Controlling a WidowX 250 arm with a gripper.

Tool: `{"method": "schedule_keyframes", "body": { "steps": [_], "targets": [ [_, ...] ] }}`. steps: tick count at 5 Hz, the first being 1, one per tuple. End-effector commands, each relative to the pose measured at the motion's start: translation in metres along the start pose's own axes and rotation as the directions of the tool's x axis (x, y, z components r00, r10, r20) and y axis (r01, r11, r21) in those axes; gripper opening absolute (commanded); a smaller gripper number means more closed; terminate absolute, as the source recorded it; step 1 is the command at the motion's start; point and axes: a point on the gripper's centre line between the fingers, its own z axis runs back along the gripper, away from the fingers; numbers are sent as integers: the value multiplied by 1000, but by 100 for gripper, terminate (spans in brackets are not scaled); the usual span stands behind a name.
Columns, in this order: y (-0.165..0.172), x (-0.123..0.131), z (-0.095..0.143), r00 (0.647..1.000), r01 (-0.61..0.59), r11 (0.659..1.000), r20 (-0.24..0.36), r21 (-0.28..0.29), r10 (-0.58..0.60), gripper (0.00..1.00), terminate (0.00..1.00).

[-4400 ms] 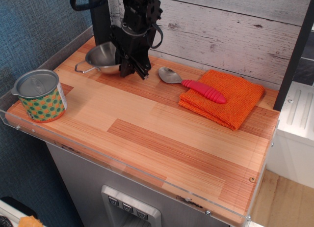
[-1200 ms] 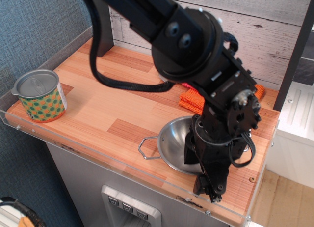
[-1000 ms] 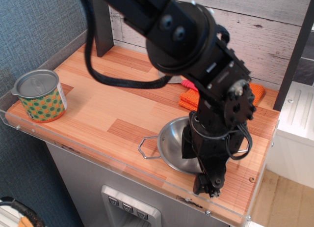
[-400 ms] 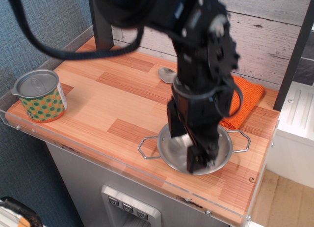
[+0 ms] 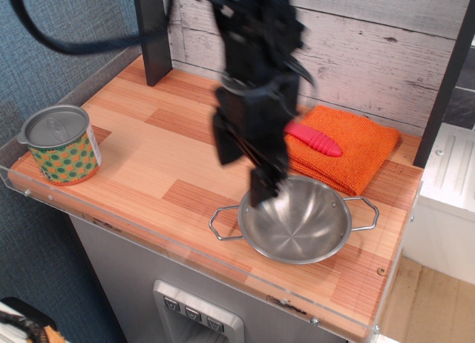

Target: Put the silver bowl in front of the orange cloth.

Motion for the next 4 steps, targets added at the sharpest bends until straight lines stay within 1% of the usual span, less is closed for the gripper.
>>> {"method": "schedule_keyframes", "body": {
  "steps": [1, 2, 3, 4],
  "targets": [
    [54, -33, 22, 971, -238, 971, 34, -11, 238, 100, 0],
    [67, -48, 36, 946, -318, 948, 59, -9, 318, 100, 0],
    [93, -66, 44, 896, -442, 896, 69, 39, 439, 100, 0],
    [123, -82, 51, 837, -546, 836, 86, 58, 540, 100, 0]
  ]
}}
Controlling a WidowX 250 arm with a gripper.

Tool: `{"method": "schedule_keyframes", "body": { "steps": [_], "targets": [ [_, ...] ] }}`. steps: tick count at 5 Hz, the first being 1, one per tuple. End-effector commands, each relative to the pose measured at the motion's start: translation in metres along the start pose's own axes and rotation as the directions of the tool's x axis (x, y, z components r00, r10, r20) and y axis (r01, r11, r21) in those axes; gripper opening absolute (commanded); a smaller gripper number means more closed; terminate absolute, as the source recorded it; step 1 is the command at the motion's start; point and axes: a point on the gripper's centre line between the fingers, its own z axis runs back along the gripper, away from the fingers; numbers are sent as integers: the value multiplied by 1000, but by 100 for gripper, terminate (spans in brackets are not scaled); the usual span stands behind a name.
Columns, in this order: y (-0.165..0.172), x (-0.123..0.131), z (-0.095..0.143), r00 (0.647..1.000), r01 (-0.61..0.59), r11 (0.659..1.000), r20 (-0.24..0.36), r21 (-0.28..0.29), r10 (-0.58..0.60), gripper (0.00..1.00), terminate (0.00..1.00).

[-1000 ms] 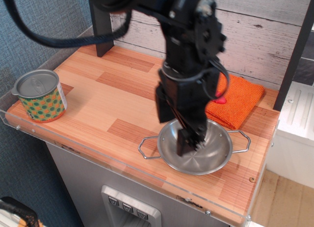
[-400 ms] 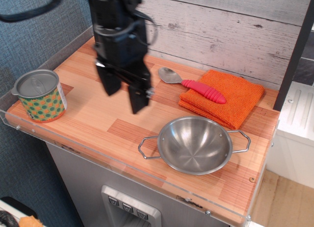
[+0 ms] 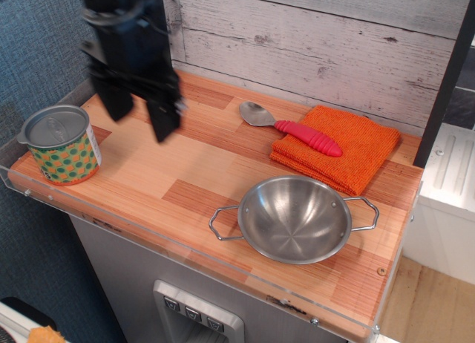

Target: Put the silver bowl in front of the orange cloth.

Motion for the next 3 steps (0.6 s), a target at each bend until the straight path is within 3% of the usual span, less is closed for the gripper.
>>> {"method": "schedule_keyframes", "body": {
  "steps": [1, 2, 3],
  "targets": [
    [56, -6, 26, 977, -202, 978, 86, 56, 197, 100, 0],
    [56, -6, 26, 977, -202, 978, 86, 56, 197, 100, 0],
    [56, -6, 26, 977, -202, 978, 86, 56, 197, 100, 100]
  ]
}}
